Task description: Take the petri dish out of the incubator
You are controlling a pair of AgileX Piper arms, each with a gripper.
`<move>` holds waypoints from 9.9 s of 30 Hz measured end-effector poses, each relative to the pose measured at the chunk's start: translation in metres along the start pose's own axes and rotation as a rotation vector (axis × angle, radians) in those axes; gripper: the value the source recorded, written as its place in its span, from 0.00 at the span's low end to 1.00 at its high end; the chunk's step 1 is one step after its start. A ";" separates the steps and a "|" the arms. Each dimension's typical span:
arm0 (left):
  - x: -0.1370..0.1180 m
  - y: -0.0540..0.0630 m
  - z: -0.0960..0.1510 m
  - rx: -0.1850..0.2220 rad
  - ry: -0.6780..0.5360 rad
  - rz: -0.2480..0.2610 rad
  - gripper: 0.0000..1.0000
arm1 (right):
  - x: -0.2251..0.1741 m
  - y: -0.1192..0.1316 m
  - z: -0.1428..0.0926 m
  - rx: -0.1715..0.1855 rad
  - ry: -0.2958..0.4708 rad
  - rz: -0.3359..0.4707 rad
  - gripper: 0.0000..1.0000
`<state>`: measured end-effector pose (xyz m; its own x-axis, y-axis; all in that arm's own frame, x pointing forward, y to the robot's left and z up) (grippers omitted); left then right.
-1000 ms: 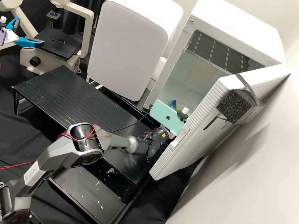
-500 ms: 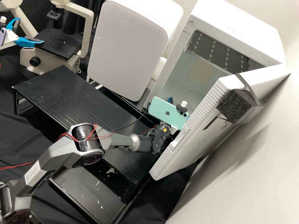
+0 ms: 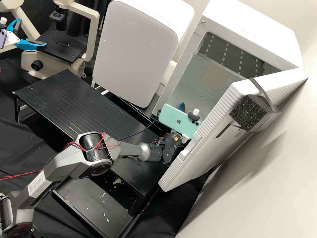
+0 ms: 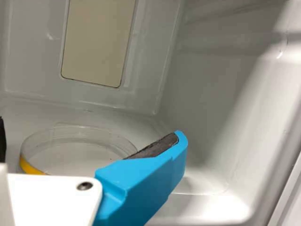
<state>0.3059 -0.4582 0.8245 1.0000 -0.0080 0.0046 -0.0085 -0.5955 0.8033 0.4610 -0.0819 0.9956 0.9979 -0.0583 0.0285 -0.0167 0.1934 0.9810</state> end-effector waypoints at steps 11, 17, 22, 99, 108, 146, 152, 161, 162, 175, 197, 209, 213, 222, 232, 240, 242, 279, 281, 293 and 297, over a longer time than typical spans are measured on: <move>0.000 0.000 0.000 0.000 0.000 0.000 1.00 | 0.000 0.000 -0.001 0.000 0.007 0.002 0.00; 0.000 0.000 0.000 0.000 0.000 0.000 1.00 | 0.000 0.000 -0.001 0.000 0.009 0.001 0.00; 0.000 0.000 0.000 0.000 0.000 0.000 1.00 | 0.001 -0.001 -0.002 0.000 0.011 0.000 0.00; 0.000 0.000 0.000 0.000 0.000 0.000 1.00 | -0.040 0.009 0.000 0.059 0.139 0.062 0.00; 0.000 0.000 0.000 0.000 0.000 0.000 1.00 | -0.044 0.009 0.003 0.071 0.155 0.072 0.00; 0.000 0.000 0.000 0.000 0.000 0.000 1.00 | -0.023 -0.019 -0.014 0.112 0.209 0.030 0.00; 0.000 0.000 0.000 0.000 0.000 0.000 1.00 | -0.011 -0.032 -0.024 0.114 0.243 0.006 0.00; 0.000 0.000 0.000 0.000 0.000 0.000 1.00 | -0.007 -0.042 -0.022 0.120 0.241 -0.018 1.00; 0.000 0.000 0.000 0.000 0.000 0.000 1.00 | -0.007 -0.042 -0.022 0.120 0.241 -0.018 1.00; 0.000 0.000 0.000 0.000 0.000 0.000 1.00 | -0.021 -0.038 -0.012 0.137 0.247 -0.002 1.00; 0.000 0.000 0.000 0.000 0.000 0.000 1.00 | -0.069 0.001 -0.014 0.215 0.362 0.202 1.00; 0.000 0.000 0.000 0.000 0.000 0.000 1.00 | -0.098 0.027 -0.008 0.289 0.312 0.378 1.00; 0.000 0.000 0.000 0.000 0.000 0.000 1.00 | -0.099 0.021 -0.006 0.290 0.296 0.368 1.00; 0.000 0.000 0.000 0.000 0.000 0.000 1.00 | -0.109 -0.008 0.004 0.230 0.205 0.321 1.00; 0.000 0.000 0.000 0.000 0.000 0.000 1.00 | -0.107 -0.021 -0.006 0.195 0.185 0.329 1.00; 0.000 0.000 0.000 0.000 0.000 0.000 1.00 | -0.101 -0.028 -0.004 0.215 0.146 0.364 1.00; 0.000 0.000 0.000 0.000 0.000 0.000 1.00 | -0.100 -0.029 -0.003 0.228 0.146 0.359 1.00; 0.000 0.000 0.000 0.000 0.000 0.000 1.00 | -0.038 -0.032 0.011 0.191 0.112 0.241 1.00; 0.000 0.000 0.000 0.000 0.000 0.000 1.00 | -0.036 -0.032 0.011 0.193 0.124 0.232 1.00; 0.000 0.000 0.000 0.000 0.000 0.000 1.00 | -0.031 -0.030 0.010 0.225 0.120 0.193 1.00; 0.000 0.000 0.000 0.000 0.000 0.000 1.00 | -0.029 -0.032 0.011 0.238 0.121 0.188 1.00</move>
<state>0.3059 -0.4582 0.8245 1.0000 -0.0080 0.0046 -0.0085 -0.5955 0.8033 0.4314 -0.0974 0.9657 0.9760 0.0764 0.2039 -0.2009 -0.0452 0.9786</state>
